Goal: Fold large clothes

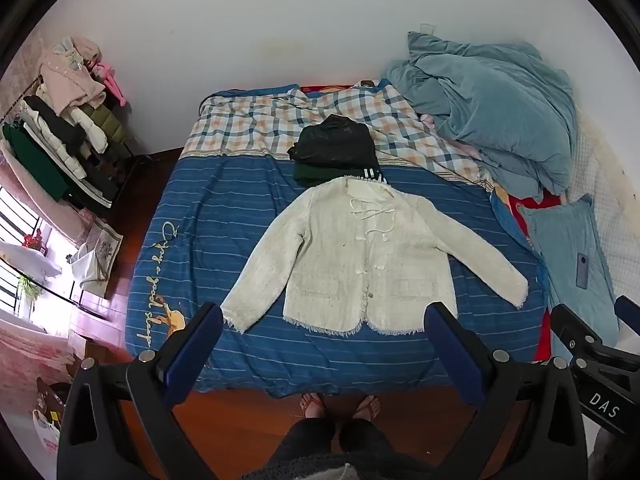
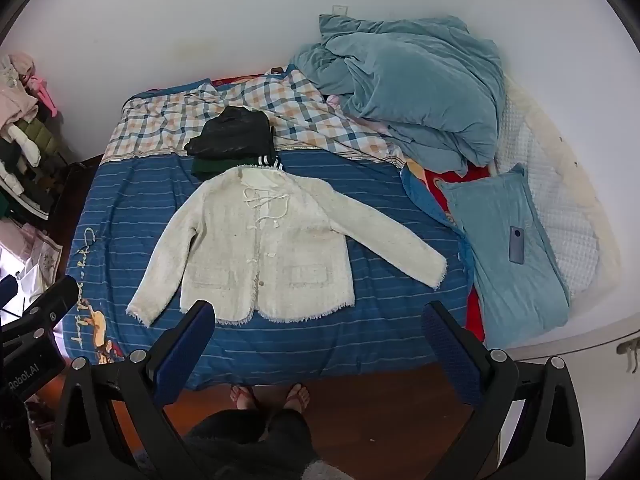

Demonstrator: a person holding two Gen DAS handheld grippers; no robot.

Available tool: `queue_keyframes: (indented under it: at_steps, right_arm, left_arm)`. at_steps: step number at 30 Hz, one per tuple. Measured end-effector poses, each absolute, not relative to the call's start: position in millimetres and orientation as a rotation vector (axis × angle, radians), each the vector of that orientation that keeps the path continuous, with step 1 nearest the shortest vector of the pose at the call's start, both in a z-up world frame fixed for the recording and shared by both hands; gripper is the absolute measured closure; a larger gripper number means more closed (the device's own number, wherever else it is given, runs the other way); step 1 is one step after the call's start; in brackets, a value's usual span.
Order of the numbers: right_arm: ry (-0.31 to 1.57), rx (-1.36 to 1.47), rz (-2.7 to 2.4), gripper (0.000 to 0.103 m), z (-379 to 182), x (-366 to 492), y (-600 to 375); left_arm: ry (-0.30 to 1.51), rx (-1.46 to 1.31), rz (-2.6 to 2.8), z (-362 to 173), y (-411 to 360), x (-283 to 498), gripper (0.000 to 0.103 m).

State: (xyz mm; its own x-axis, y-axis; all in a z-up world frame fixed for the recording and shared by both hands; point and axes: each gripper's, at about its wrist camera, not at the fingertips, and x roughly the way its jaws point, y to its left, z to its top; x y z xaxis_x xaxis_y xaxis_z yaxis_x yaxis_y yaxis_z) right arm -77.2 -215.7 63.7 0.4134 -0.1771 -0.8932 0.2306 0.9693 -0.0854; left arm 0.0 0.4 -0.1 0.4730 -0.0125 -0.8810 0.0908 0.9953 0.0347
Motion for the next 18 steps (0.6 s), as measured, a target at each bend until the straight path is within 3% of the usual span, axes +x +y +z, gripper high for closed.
queue_keyframes:
  at_steps: [18]
  right_arm:
    - [1.123, 0.050, -0.257, 0.000, 64.2, -75.5, -219.2]
  left_arm:
    - [1.077, 0.088, -0.058, 0.2, -0.8, 0.6, 0.000]
